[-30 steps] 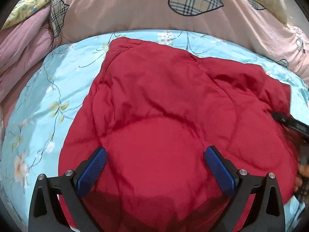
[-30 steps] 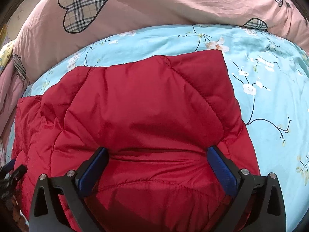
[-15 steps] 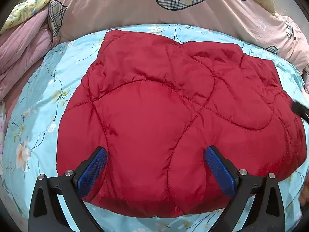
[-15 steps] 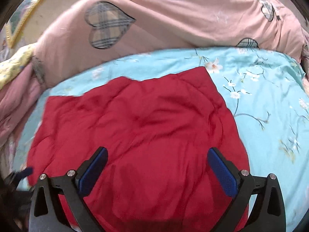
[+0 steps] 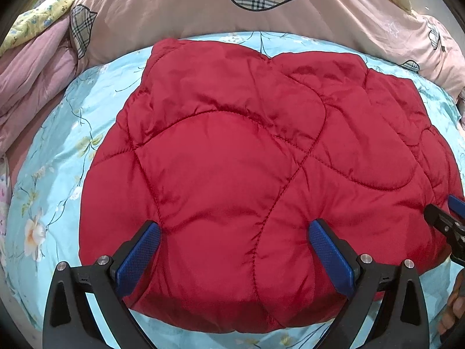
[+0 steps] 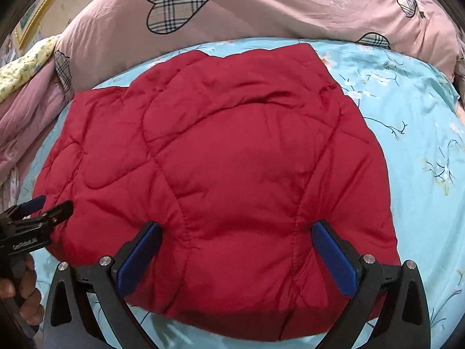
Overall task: Fold large clothes
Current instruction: 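Smooth the folded jacket flat with both grippers open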
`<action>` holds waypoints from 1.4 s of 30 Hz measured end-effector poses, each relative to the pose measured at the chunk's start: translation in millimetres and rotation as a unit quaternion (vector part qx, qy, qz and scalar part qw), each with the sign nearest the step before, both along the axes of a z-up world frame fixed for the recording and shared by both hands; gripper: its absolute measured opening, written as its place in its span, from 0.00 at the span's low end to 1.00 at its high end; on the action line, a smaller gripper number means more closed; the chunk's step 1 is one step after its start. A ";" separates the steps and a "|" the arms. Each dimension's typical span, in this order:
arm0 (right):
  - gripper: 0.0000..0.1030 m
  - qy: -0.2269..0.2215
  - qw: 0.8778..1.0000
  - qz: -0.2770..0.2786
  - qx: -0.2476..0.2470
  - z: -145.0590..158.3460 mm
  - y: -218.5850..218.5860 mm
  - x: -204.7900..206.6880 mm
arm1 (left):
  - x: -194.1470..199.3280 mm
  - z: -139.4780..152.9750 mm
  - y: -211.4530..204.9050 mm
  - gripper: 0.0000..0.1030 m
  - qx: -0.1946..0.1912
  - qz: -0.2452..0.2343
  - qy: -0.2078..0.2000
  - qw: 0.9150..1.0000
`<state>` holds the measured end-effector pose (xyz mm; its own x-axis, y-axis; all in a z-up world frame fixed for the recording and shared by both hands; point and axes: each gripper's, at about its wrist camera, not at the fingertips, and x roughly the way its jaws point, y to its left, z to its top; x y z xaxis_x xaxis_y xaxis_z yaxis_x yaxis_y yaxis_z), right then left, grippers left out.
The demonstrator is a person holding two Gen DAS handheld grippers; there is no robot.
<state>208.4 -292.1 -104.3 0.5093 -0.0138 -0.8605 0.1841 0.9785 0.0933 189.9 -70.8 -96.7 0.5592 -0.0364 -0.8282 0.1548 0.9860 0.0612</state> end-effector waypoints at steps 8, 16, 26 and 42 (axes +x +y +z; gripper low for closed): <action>1.00 0.005 1.000 -0.003 -0.004 -3.2 0.9 3.7 | -11.9 18.0 12.2 0.99 -0.040 -0.002 0.003 0.999; 1.00 0.003 1.000 -0.003 -0.007 -4.4 4.2 -0.8 | -12.2 -2.9 15.5 1.00 -0.035 -0.006 0.023 0.999; 0.99 -0.031 0.999 0.027 -0.016 26.1 25.1 3.4 | -1.8 6.3 15.4 0.99 -0.050 0.006 0.012 0.999; 1.00 0.018 1.000 0.001 -0.014 -9.7 4.5 27.8 | 33.4 -13.2 6.4 1.00 -0.034 -0.009 0.028 0.999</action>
